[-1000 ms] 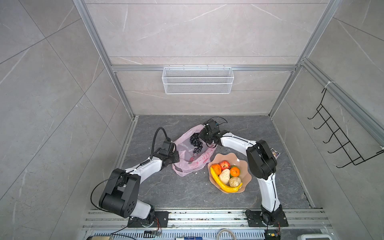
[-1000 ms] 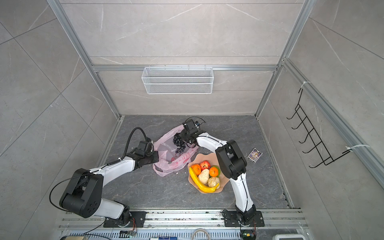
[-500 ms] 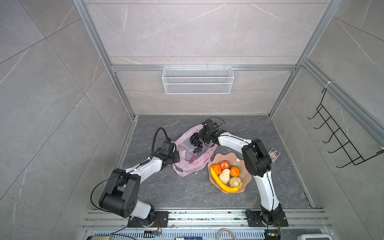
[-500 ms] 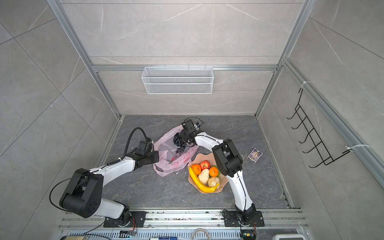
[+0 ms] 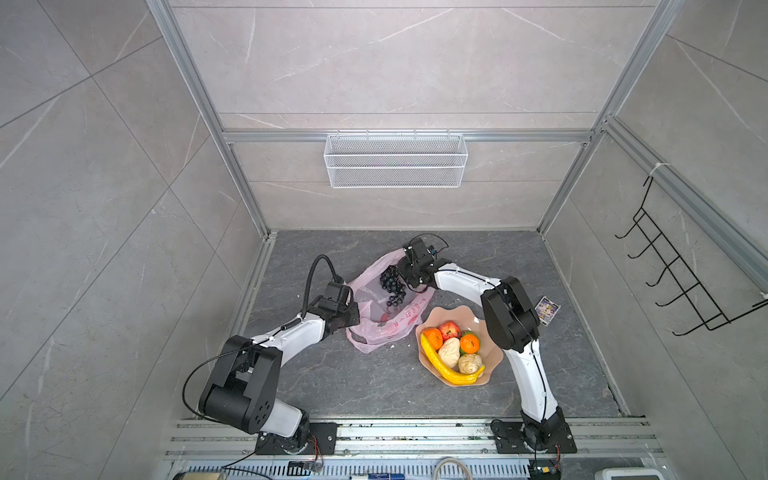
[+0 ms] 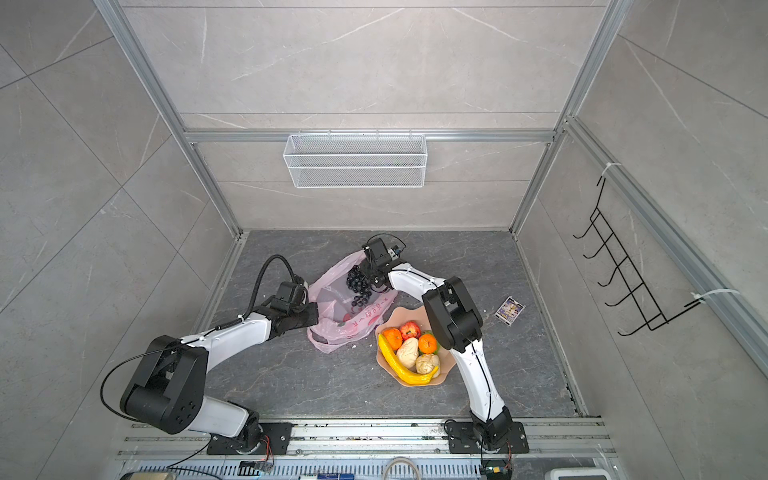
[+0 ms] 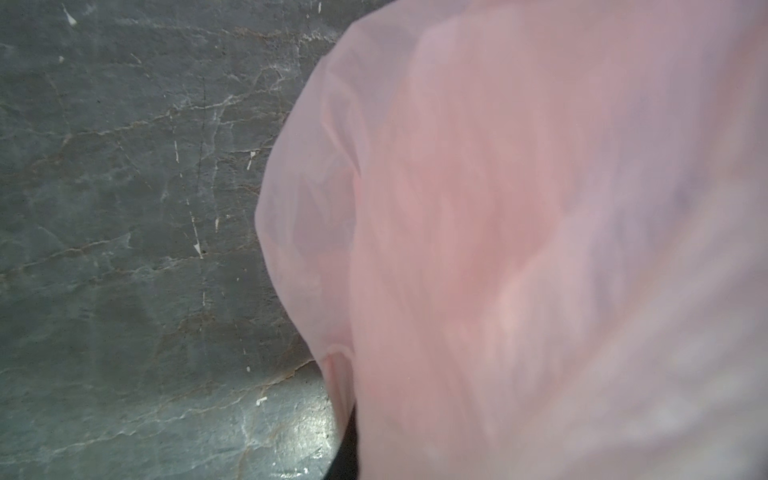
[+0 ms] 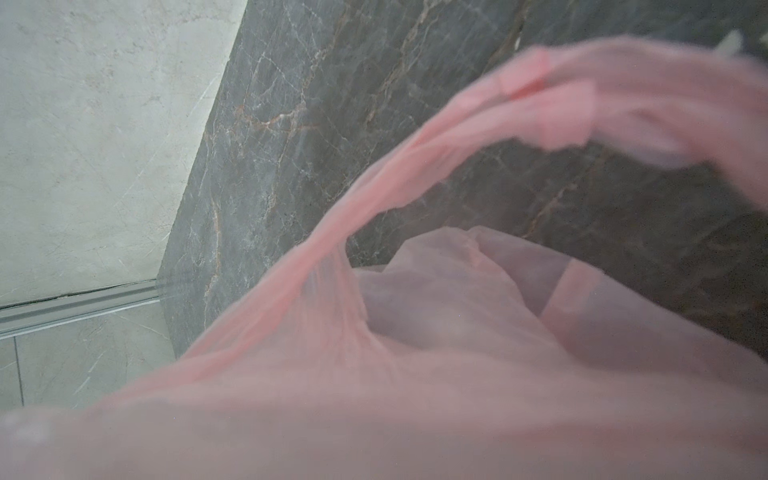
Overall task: Take the fake fruits out of the plastic bag
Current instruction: 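Grasp the black grape bunch with the right gripper inside the bag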
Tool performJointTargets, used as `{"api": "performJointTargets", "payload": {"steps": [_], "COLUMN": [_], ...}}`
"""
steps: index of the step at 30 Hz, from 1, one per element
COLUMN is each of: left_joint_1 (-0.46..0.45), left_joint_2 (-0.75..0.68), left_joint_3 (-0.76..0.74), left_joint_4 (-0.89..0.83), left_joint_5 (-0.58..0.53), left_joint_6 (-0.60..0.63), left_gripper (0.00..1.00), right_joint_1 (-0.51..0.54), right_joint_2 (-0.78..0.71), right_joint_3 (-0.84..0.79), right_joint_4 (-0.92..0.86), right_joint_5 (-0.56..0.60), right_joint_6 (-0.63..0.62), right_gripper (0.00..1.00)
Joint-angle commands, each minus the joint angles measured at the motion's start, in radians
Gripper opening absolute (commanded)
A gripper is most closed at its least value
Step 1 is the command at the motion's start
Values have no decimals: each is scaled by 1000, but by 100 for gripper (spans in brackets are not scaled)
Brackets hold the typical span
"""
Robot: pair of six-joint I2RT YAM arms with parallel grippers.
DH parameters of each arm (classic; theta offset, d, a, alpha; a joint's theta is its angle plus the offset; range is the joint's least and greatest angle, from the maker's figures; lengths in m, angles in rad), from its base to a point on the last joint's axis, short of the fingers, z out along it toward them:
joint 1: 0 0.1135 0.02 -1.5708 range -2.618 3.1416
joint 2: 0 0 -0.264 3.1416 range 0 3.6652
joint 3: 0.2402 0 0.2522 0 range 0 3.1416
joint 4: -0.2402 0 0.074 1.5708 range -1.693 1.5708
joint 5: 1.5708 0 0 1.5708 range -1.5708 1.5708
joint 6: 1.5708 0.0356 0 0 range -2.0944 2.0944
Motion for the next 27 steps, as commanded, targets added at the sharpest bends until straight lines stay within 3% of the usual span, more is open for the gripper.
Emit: {"api": "performJointTargets", "payload": {"steps": [1, 14, 22, 27], "left_joint_1": [-4, -6, -7, -7], "left_joint_2": [4, 0, 0, -3], "left_joint_3": [14, 14, 16, 14], "left_joint_4": [18, 19, 18, 17], "left_joint_5": [11, 11, 11, 9], "left_joint_6": [13, 16, 16, 19], "left_gripper": [2, 2, 2, 2], "right_joint_1": [-1, 3, 2, 5], "right_joint_2": [34, 61, 59, 47], "right_joint_3": [26, 44, -4, -17], "right_joint_4": [-12, 12, 153, 183], "right_joint_5": [-13, -34, -46, -43], "right_joint_6": [30, 70, 102, 103], "right_gripper": [24, 26, 14, 12]}}
